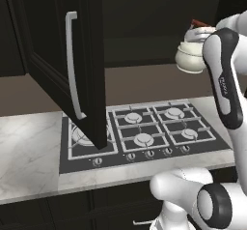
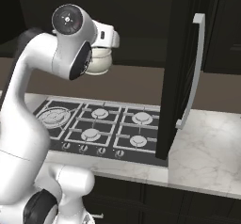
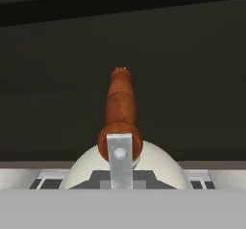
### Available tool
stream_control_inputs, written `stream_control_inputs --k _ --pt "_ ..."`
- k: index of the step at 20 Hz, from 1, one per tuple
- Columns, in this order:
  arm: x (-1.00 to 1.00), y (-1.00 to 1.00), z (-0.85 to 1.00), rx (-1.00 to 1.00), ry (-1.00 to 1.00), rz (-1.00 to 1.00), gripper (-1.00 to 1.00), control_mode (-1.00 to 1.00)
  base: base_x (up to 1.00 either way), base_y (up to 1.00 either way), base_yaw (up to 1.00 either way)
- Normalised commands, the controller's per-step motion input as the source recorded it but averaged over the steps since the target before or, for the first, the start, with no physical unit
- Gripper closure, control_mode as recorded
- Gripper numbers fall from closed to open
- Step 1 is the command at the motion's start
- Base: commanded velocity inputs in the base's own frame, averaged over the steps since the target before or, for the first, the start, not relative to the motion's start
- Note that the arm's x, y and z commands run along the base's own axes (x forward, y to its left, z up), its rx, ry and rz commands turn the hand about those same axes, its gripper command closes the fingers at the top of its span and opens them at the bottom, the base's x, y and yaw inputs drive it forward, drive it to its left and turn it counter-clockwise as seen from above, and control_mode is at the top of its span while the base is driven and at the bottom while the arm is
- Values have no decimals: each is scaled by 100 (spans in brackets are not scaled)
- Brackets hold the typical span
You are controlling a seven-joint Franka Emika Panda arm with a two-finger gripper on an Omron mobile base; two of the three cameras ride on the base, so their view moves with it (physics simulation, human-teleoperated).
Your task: Open the cabinet, pick the kettle from the cabinet, and place it in the sink.
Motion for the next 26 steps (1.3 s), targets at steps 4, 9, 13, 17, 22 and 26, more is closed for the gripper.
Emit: stream_control_inputs --k 4,9,13,17,22,26 --pt "-72 0 0 0 -1 2 100 -100 0 0 0" --pt "-70 2 -1 0 -1 1 100 -100 0 0 0" --pt "-58 9 -10 0 0 0 100 -100 0 0 0" --pt "-39 18 -24 0 0 0 100 -100 0 0 0" --pt "-23 22 -36 0 0 0 100 -100 0 0 0" --pt "-7 22 -41 0 -1 0 100 -100 0 0 0"
